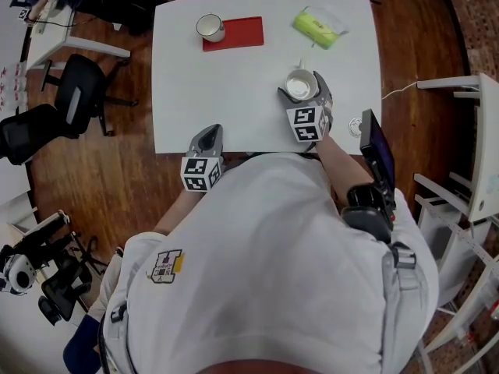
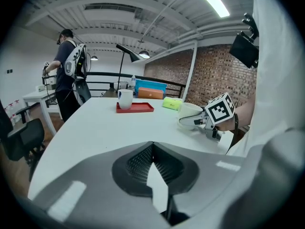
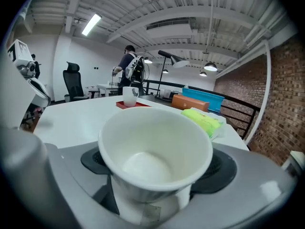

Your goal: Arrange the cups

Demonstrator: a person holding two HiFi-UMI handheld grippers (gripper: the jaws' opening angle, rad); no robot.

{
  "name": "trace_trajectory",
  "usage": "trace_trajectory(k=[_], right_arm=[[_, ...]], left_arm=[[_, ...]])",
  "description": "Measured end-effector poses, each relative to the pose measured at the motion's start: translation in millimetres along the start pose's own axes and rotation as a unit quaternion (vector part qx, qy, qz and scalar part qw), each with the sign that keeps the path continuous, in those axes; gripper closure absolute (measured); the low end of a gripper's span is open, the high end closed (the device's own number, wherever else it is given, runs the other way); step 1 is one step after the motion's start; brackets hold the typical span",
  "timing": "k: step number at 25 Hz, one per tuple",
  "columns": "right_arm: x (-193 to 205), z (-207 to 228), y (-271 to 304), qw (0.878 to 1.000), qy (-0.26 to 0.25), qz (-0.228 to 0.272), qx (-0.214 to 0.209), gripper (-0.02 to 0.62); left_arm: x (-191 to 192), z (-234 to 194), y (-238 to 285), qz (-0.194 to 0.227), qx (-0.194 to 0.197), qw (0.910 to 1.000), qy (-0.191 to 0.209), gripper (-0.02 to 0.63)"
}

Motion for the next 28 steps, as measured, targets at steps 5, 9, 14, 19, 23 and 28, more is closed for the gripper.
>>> trace_trajectory(k=[5, 9, 14, 19, 23, 28], right_arm=[[-1, -1, 0, 1.0, 0.01, -0.009, 0.01, 0.111], [-1, -2, 1, 1.0, 0.013, -0.013, 0.01, 0.114], [-2, -3, 0, 1.0, 0.013, -0.013, 0.0, 0.115], [-5, -12, 0, 1.0, 0.007, -0.012, -0.023, 0.115], [-16, -17, 2, 0.999, -0.002, -0.005, -0.035, 0.115], [-42, -15, 14, 0.999, -0.009, 0.019, -0.045, 0.115]], left_arm=[[1, -13, -5, 0.003, 0.004, 1.0, -0.002, 0.604], [1, -17, -4, 0.003, 0.013, 0.9999, 0.003, 0.604], [1, -20, -3, 0.005, 0.016, 0.9998, 0.006, 0.604], [2, -25, -4, 0.005, 0.014, 0.9999, 0.003, 0.604], [3, -25, -5, 0.003, 0.014, 0.9999, 0.003, 0.604], [5, -28, -8, 0.001, 0.009, 1.0, -0.002, 0.604]])
Point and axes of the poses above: the fingertips, and each gripper's own axes: y forward along the fingers, z to its right, x out of its underside, the point moved 6 cm from there along -y, backward along the fingers, and after that the axes turned 10 degrees about x, right-handed, at the moved point
